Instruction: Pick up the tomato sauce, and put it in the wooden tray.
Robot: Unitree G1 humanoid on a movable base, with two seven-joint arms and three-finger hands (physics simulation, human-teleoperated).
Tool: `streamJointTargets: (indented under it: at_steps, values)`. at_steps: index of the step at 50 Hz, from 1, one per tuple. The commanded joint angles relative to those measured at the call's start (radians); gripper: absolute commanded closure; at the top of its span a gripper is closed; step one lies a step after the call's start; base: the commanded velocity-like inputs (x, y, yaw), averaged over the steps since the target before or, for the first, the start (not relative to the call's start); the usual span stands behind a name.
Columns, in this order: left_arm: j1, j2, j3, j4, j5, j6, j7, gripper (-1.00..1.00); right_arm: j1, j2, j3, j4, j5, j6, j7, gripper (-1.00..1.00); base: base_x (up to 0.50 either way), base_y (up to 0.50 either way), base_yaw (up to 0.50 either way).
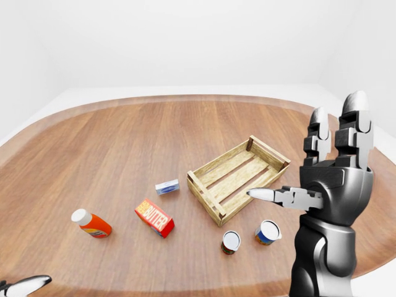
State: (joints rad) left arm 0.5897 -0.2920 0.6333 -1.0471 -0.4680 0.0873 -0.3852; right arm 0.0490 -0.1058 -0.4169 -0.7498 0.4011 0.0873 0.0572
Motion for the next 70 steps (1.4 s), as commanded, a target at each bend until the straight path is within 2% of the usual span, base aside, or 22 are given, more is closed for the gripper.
streamJointTargets:
  at_steps: [1,3,8,13,24,29,40,70]
  values:
    - [-0.029,-0.012,0.03,0.0,0.002,0.0,-0.011,-1.0,0.086,0.058,0.105,-0.009,-0.153,0.0,0.093,-1.0,0.0,0.0,0.0]
    - [-0.041,-0.015,0.012,0.0,0.032,0.0,-0.009,-0.99,0.139,0.089,0.136,-0.008,-0.202,0.0,0.128,-1.0,0.0,0.0,0.0]
    - [-0.048,-0.018,0.005,0.0,0.047,0.0,-0.012,-1.0,0.122,0.098,0.089,-0.025,-0.17,0.0,0.144,-1.0,0.0,0.0,0.0]
    - [-0.052,-0.019,0.016,0.0,0.041,0.0,-0.015,-1.0,0.162,0.111,0.082,-0.002,-0.194,0.0,0.19,-1.0,0.0,0.0,0.0]
    - [-0.124,-0.043,0.063,0.0,0.069,0.0,-0.043,-1.0,0.216,0.145,0.079,0.033,-0.236,0.0,0.251,-1.0,0.0,0.0,0.0]
    - [-0.111,-0.043,0.043,0.0,0.077,0.0,-0.042,-1.0,0.236,0.154,0.076,0.043,-0.242,0.0,0.275,-1.0,0.0,0.0,0.0]
    - [-0.111,-0.042,0.051,0.0,0.069,0.0,-0.041,-1.0,0.271,0.179,0.059,0.019,-0.24,0.0,0.32,-1.0,0.0,0.0,0.0]
    - [-0.113,-0.047,0.058,0.0,0.067,0.0,-0.047,-1.0,0.353,0.214,0.095,0.094,-0.297,0.0,0.379,-1.0,0.0,0.0,0.0]
